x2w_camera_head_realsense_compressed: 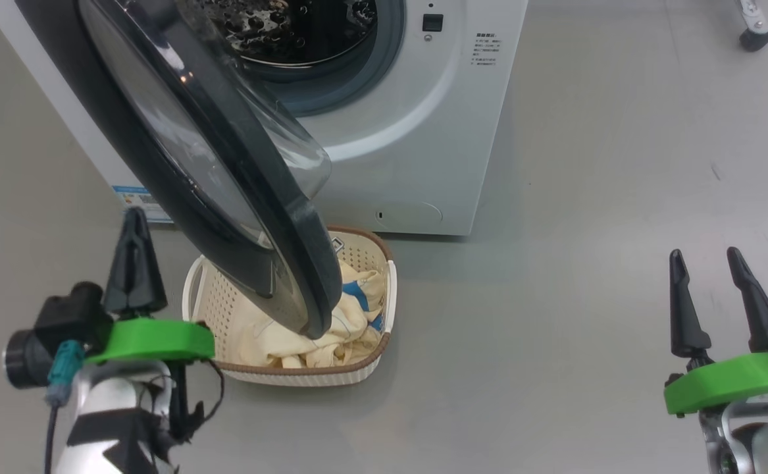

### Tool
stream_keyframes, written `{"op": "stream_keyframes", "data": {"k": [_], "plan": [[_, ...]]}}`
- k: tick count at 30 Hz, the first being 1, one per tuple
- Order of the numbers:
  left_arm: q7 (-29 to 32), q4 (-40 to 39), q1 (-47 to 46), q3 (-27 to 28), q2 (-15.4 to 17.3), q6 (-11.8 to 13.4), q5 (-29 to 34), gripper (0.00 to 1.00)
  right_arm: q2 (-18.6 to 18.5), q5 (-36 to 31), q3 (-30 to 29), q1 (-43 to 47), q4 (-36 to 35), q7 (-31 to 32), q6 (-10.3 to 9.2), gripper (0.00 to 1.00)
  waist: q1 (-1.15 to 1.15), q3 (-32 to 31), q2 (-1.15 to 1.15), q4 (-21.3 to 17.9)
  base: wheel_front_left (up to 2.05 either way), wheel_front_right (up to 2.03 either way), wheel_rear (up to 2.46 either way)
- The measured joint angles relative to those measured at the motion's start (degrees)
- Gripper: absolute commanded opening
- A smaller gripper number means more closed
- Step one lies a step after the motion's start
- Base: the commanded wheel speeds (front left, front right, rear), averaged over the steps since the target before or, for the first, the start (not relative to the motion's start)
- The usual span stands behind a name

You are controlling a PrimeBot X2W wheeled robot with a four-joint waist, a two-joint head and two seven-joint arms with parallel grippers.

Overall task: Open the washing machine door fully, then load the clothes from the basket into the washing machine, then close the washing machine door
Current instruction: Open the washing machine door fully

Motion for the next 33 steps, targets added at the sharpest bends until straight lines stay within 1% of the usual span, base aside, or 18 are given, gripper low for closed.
{"op": "stream_keyframes", "data": {"k": [2,5,9,12,14,18,23,26,29,33], "plan": [[0.00,-3.25,-0.79,1.33,0.45,1.33,0.75,0.00,0.01,0.00,0.00,0.00,0.07,0.00,0.00,1.00,0.00,-0.19,0.00,0.05,0.00,0.00,0.00],[-0.09,-9.05,-2.07,2.56,0.75,2.67,1.45,0.00,0.04,0.00,-0.03,0.01,0.22,0.00,0.00,1.00,0.00,-0.66,0.00,0.12,0.00,0.00,0.00],[-0.20,-16.45,-2.19,1.56,0.79,3.05,2.49,0.00,0.07,0.00,-0.04,0.02,0.52,0.00,0.00,1.00,0.00,-1.23,0.00,0.06,0.00,0.00,0.00],[1.45,-22.30,-2.19,-1.60,0.67,2.90,2.75,0.00,0.09,0.00,-0.03,0.08,0.56,0.00,0.00,1.00,0.00,-1.56,0.00,-0.06,0.00,0.00,0.00],[2.93,-25.75,-2.19,-4.57,0.49,2.32,2.70,0.00,0.09,0.00,0.02,0.23,0.56,0.00,0.00,1.00,0.00,-1.70,0.00,-0.20,0.00,0.00,0.00],[5.97,-30.51,-2.14,-12.77,0.05,0.68,0.01,0.00,0.15,0.00,0.49,0.93,0.67,0.01,0.00,1.00,0.00,-1.99,0.00,-0.69,0.00,0.00,0.00],[8.45,-33.27,-1.89,-23.40,0.02,0.20,-4.80,0.00,0.20,0.00,0.89,0.93,0.81,0.01,0.00,1.00,0.00,-2.25,0.00,-1.44,0.00,0.00,0.00],[8.86,-33.82,-1.87,-28.46,0.02,1.05,-7.75,0.00,0.22,0.00,0.97,0.93,0.98,0.01,0.00,1.00,0.00,-2.24,0.00,-1.86,0.00,0.00,0.00],[8.87,-32.67,-1.98,-31.44,0.03,2.07,-9.65,0.00,0.23,0.01,1.11,0.93,1.09,0.01,0.00,1.00,0.00,-2.07,0.00,-2.22,0.00,0.00,0.00],[8.76,-27.52,-2.30,-33.26,0.07,3.61,-12.66,0.00,0.24,0.01,1.44,0.93,1.08,0.01,0.00,1.00,0.00,-1.68,0.00,-2.67,0.00,0.00,0.00]]}}
